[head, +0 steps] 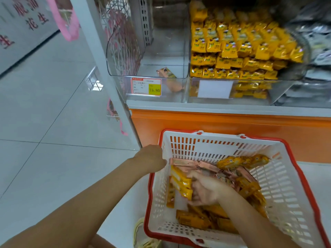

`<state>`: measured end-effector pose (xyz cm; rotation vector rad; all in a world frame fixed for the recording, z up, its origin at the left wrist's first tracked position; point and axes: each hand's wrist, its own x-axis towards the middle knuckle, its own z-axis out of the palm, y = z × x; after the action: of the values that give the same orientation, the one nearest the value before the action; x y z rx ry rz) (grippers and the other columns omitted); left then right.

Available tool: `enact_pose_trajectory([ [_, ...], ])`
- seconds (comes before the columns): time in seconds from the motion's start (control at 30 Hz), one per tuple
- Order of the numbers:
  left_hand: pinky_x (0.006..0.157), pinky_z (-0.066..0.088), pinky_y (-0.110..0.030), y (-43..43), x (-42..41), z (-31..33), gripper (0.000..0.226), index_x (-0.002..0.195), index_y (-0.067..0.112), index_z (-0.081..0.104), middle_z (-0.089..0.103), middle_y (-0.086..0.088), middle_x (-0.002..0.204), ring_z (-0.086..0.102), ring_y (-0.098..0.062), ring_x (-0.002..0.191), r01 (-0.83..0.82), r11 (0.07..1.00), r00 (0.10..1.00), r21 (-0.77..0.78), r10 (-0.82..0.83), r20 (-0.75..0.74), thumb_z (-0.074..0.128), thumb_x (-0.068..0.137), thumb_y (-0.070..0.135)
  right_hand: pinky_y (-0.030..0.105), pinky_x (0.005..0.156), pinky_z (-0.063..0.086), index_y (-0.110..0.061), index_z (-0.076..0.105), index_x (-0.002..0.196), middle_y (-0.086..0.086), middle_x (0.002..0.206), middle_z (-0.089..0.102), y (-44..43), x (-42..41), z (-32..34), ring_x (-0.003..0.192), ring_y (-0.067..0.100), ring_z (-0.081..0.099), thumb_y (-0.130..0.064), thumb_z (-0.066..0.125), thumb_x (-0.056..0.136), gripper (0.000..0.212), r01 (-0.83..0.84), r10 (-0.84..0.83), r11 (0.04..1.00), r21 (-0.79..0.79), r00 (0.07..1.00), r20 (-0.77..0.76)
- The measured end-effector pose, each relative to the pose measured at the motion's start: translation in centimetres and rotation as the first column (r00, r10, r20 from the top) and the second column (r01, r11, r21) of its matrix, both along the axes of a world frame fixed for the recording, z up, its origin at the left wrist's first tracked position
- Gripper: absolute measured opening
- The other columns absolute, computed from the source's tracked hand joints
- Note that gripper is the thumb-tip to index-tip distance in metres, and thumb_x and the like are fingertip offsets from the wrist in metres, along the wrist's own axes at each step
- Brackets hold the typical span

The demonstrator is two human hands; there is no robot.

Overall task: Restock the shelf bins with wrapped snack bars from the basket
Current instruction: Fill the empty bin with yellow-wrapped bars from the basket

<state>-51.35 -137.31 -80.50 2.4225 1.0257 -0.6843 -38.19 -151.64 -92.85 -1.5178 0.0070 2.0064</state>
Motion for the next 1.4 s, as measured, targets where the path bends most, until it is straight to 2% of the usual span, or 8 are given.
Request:
enact_pose_trajectory([
  [0.1,0.066,0.044,-0.023,0.0,1.4,1.6,0.059,0.119,-0.003,0.056,0.056,-0.006,0.077,0.064,-0.023,0.084,-0.212,0.96,0.972,-0.182,0.227,0.064,0.048,0.094,0.05,0.033,0.078,0.054,-0.007,0.06,0.118,0.014,0.107,0.065,-0.6,1.9,3.8,0.092,0.025,0.064,-0.037,0.07,0.074,0.054,0.117,-0.1,0.976,0.183,0.99,-0.095],
  [0.2,0.08,0.057,-0.031,-0.2,2.5,2.8,0.065,0.119,0.001,0.056,0.064,-0.012,0.112,0.068,-0.024,0.091,-0.342,0.78,0.861,-0.525,0.483,0.158,0.056,0.086,0.057,0.033,0.072,0.057,-0.012,0.058,0.118,0.008,0.1,0.069,-1.1,2.9,8.7,0.085,0.023,0.066,-0.026,0.066,0.079,0.043,0.201,-0.197,0.899,0.388,0.979,-0.052],
  [0.37,0.086,0.056,-0.03,-1.4,4.0,6.2,0.031,0.123,0.004,0.055,0.066,-0.018,0.116,0.068,-0.025,0.1,-0.009,0.423,0.576,-0.906,0.743,0.341,0.054,0.094,0.015,0.028,0.092,0.05,-0.042,0.053,0.13,-0.015,0.129,0.059,-2.2,3.5,15.7,0.108,0.002,0.058,-0.024,0.061,0.093,0.042,-0.132,-0.359,0.777,0.615,0.709,0.607],
  [0.47,0.087,0.056,-0.031,-1.7,4.8,8.1,0.029,0.117,-0.003,0.058,0.068,-0.02,0.109,0.069,-0.025,0.095,0.164,0.34,0.471,-0.926,0.798,0.376,0.051,0.089,0.006,0.019,0.085,0.049,-0.044,0.045,0.138,-0.016,0.126,0.057,-2.7,3.2,18.6,0.107,-0.003,0.056,-0.03,0.066,0.088,0.056,-0.22,-0.505,0.7,0.68,0.521,0.688],
  [0.7,0.091,0.053,-0.03,-2.1,6.8,13.2,0.032,0.117,-0.003,0.059,0.068,-0.014,0.114,0.066,-0.023,0.105,0.332,0.521,0.374,-0.787,0.693,0.616,0.052,0.087,0.003,-0.002,0.076,0.035,-0.038,0.052,0.134,-0.022,0.115,0.052,-1.7,3.9,23.0,0.101,-0.016,0.048,-0.032,0.07,0.085,0.054,-0.299,-0.728,0.63,0.717,0.096,0.679],
  [0.87,0.104,0.041,-0.03,0.9,7.8,14.5,0.041,0.135,0.013,0.051,0.057,0.004,0.131,0.054,-0.011,0.12,-0.144,0.955,0.238,-0.259,0.288,0.928,0.055,0.094,0.012,0.016,0.085,0.039,-0.035,0.051,0.135,-0.01,0.116,0.052,1.4,7.2,26.3,0.106,0.005,0.049,-0.035,0.066,0.086,0.051,-0.309,-0.721,0.674,0.671,-0.079,0.688],
  [1.03,0.114,0.03,-0.039,3.6,8.7,13.3,0.052,0.145,0.017,0.038,0.042,0.0,0.147,0.037,-0.017,0.137,-0.163,0.956,0.409,-0.243,0.29,0.866,0.054,0.096,0.022,0.045,0.092,0.048,-0.03,0.048,0.139,0.007,0.127,0.057,7.4,13.0,28.5,0.115,0.029,0.053,-0.044,0.059,0.086,0.056,-0.256,-0.539,0.837,0.483,-0.242,0.807],
  [1.4,0.101,0.045,-0.045,4.2,9.7,12.2,0.037,0.133,0.026,0.053,0.068,-0.003,0.114,0.062,-0.023,0.107,-0.158,0.957,0.393,-0.244,0.288,0.873,0.048,0.098,0.016,0.035,0.075,0.045,-0.013,0.056,0.122,0.009,0.109,0.063,18.7,17.9,29.8,0.102,0.028,0.059,-0.051,0.047,0.094,0.048,-0.124,-0.104,0.99,0.059,-0.392,0.914],
])
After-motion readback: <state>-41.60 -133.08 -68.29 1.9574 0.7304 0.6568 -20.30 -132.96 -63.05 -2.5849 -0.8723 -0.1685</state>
